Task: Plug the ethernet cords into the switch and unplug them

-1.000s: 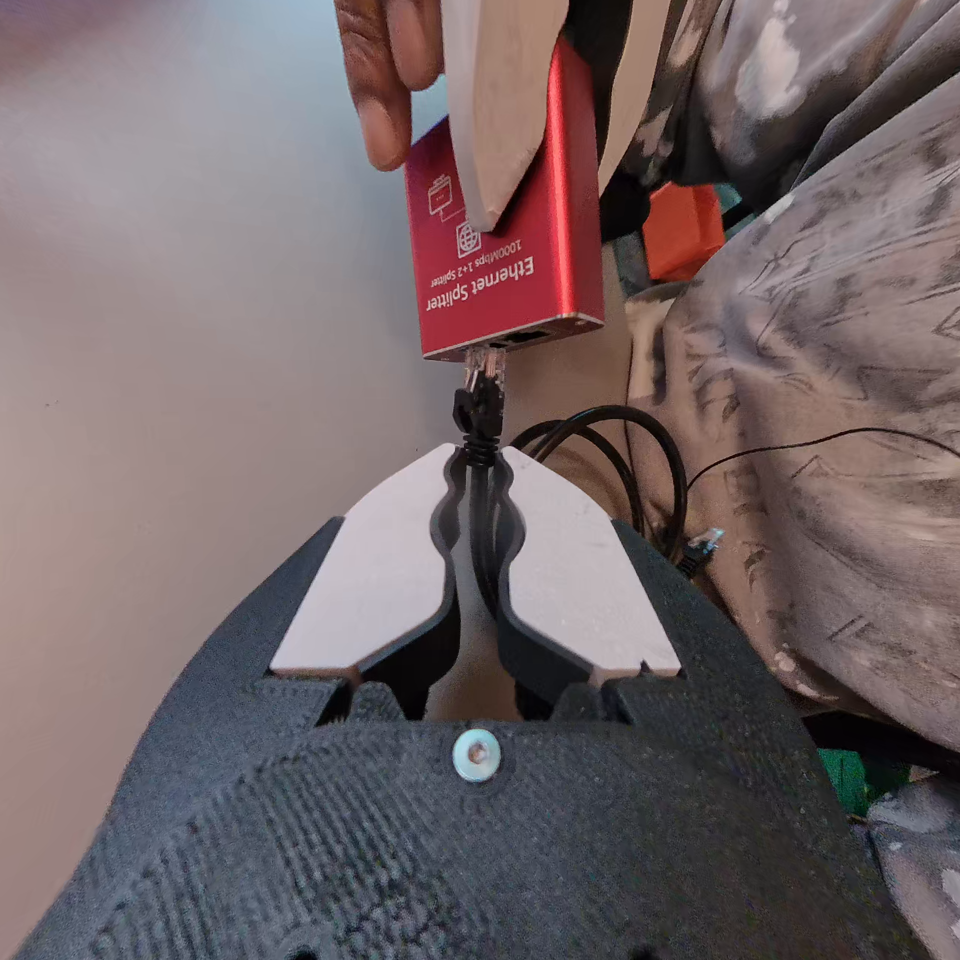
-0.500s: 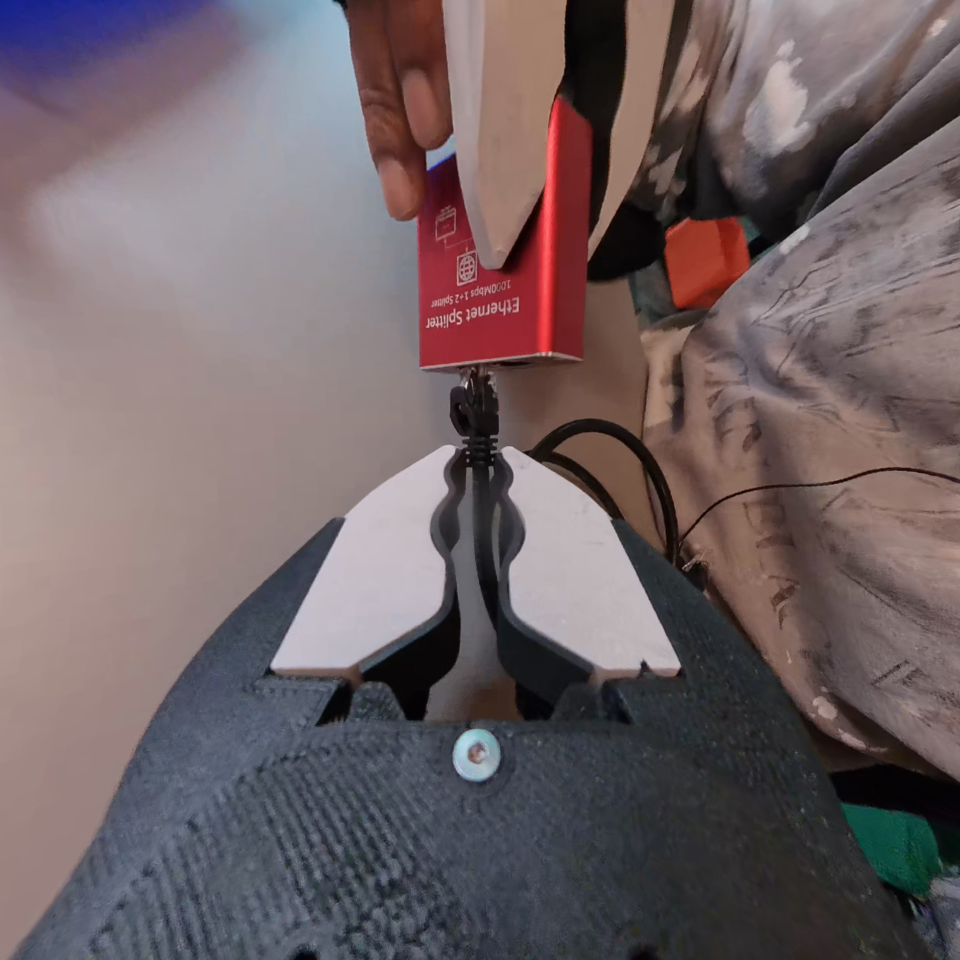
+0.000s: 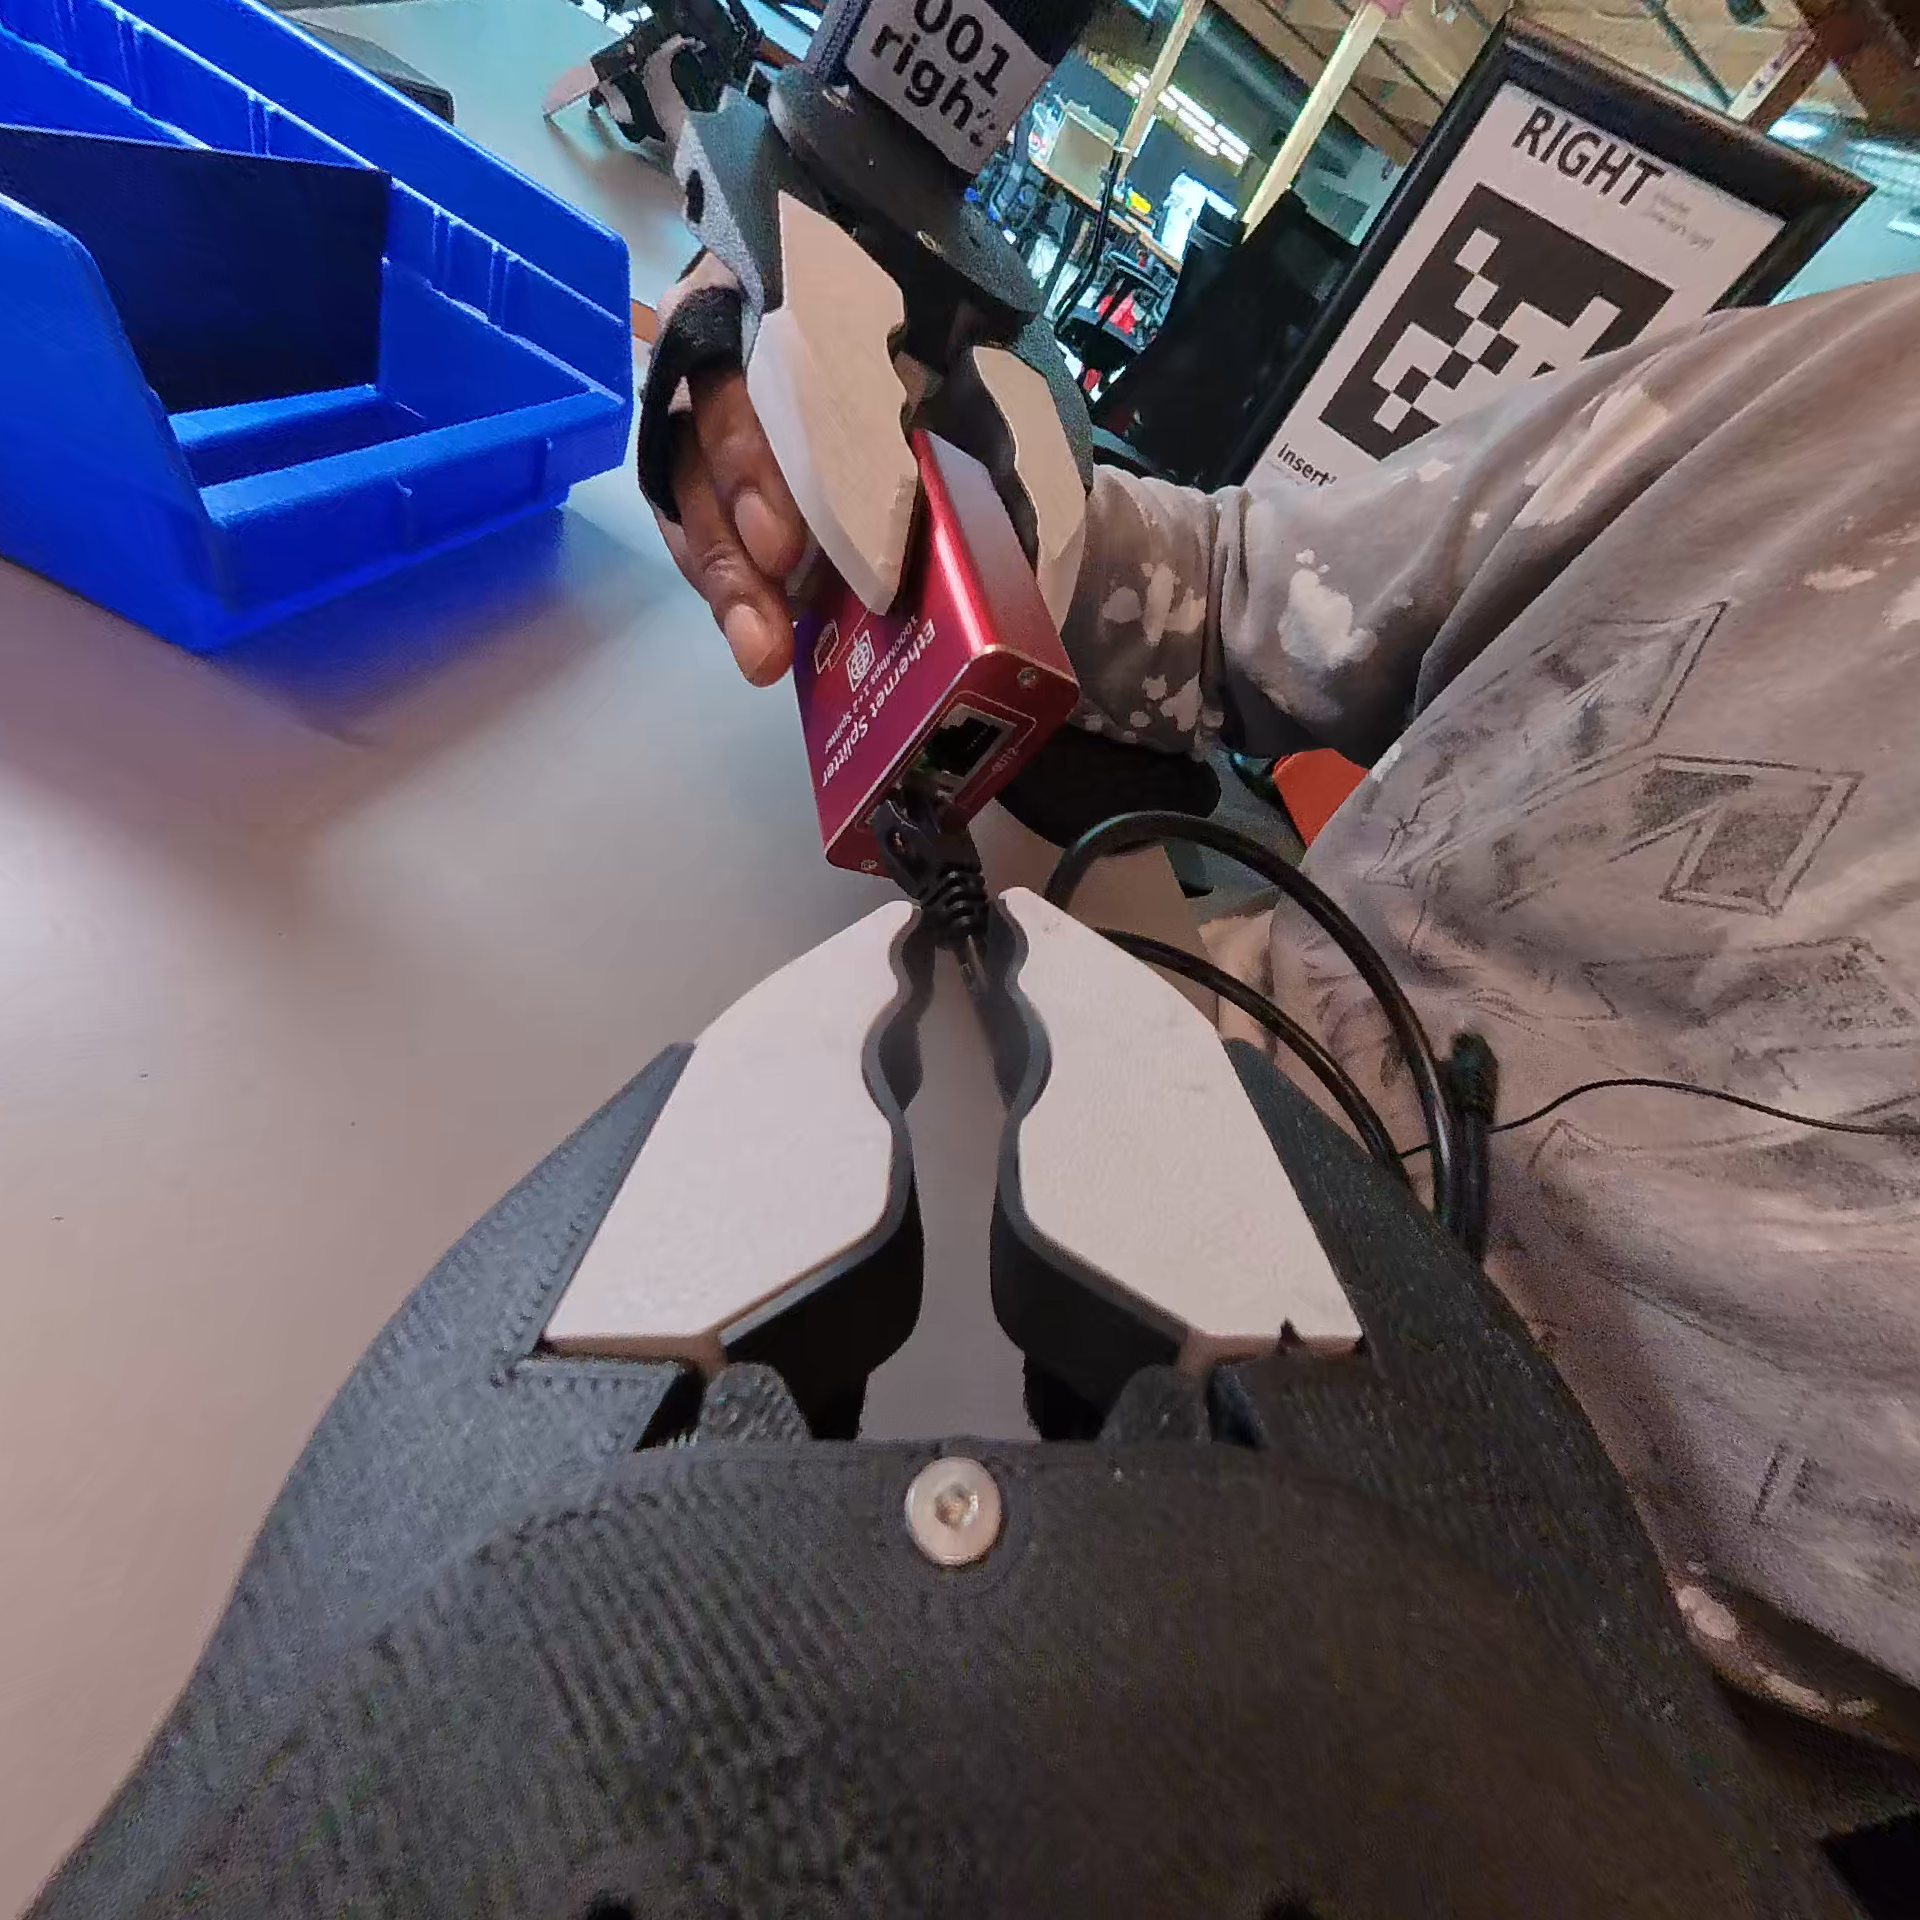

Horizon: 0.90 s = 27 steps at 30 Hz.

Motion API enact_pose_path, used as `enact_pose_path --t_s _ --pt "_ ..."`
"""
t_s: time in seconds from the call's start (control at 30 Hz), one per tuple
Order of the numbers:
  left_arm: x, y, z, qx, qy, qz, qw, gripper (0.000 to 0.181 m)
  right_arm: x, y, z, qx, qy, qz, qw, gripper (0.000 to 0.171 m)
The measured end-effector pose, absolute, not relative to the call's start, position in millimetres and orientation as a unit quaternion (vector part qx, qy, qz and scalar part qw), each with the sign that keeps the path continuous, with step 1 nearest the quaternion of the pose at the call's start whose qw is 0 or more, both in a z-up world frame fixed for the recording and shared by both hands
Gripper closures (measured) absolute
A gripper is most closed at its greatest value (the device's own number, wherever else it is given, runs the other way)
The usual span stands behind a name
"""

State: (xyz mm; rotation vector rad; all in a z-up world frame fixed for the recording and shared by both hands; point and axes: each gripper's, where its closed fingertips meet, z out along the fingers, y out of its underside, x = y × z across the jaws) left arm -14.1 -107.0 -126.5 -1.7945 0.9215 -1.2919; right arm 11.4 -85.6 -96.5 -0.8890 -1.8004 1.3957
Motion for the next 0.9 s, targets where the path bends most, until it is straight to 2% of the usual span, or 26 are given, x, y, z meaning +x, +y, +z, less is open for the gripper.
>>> enact_pose_path --t_s 0.33,0.63,0.9 --pt "-18.4 -99.7 -139.4 -0.714 0.380 -0.444 0.386 0.171 4.8 -80.8 -101.9 -0.364 -0.687 0.530 0.338 0.145" --pt "-26.9 -97.5 -138.7 -0.700 0.393 -0.427 0.417 0.171 4.0 -77.1 -113.3 -0.372 -0.725 0.444 0.372 0.141" --pt "-23.8 -108.4 -133.3 -0.681 0.387 -0.487 0.385 0.170 6.3 -76.5 -126.0 -0.347 -0.787 0.301 0.412 0.139"
